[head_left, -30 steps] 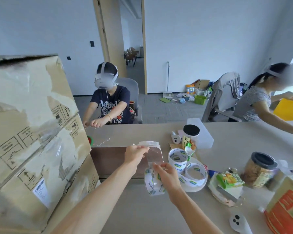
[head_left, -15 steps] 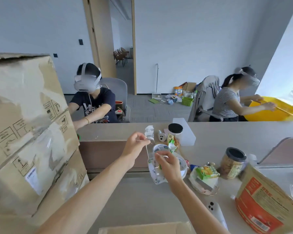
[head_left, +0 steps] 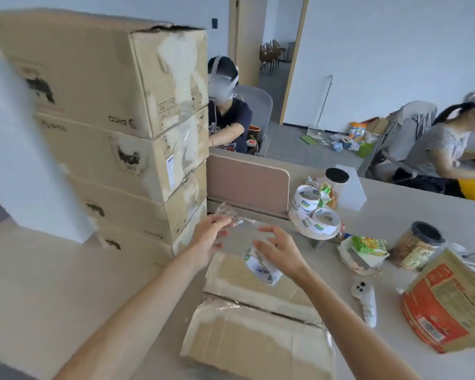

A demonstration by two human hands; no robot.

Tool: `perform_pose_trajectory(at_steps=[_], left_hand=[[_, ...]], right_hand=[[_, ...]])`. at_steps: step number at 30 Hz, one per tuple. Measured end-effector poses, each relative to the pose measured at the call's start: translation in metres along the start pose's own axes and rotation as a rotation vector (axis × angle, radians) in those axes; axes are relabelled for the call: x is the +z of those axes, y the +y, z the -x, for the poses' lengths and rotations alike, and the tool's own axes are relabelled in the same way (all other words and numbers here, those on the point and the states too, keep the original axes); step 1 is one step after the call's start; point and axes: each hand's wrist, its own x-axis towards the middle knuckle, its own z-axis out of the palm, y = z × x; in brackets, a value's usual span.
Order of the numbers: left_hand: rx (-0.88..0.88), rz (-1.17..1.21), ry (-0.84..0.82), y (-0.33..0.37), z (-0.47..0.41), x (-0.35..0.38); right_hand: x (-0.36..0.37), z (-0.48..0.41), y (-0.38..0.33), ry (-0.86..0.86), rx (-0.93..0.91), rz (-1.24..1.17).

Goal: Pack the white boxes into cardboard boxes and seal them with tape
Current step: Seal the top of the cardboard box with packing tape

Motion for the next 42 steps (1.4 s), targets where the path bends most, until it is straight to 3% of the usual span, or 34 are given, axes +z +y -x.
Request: perform_pose_trajectory(at_steps=[5,11,14,20,26,34,42], left_hand=[[-0.076,-0.053,0.116,-0.037,0.038,-0.079],[-0.163,-0.134,0.019,-0.082,0.048,-0.135],[-0.182,-0.167,-0.014,-0.089,0.039,-0.151],[-0.253,-0.135,-0.127,-0.100,0.025,-0.170],[-0.290,-0.209,-0.231,-0.120,0.020,-0.168],[-0.302,-0.291,-0.224,-0.125,0.015,-0.161],[-0.257,-0.249,-0.222,-0.120,0.012,-0.164]], right_hand=[[0.043,0.009,-0.005,-0.232,-0.031,0.222],[0.076,0.004,0.007,-0.344,-0.035,0.467],[0.084,0.002,0.008,-0.277,-0.049,0.541],[0.099,0.012,0.011,0.013,0.010,0.497],[0.092,0.017,0.006,-0.066,0.066,0.566],[0.095,0.007,0.005,-0.150,0.036,0.831],[0.100,0.005,0.002,-0.156,0.018,0.864]])
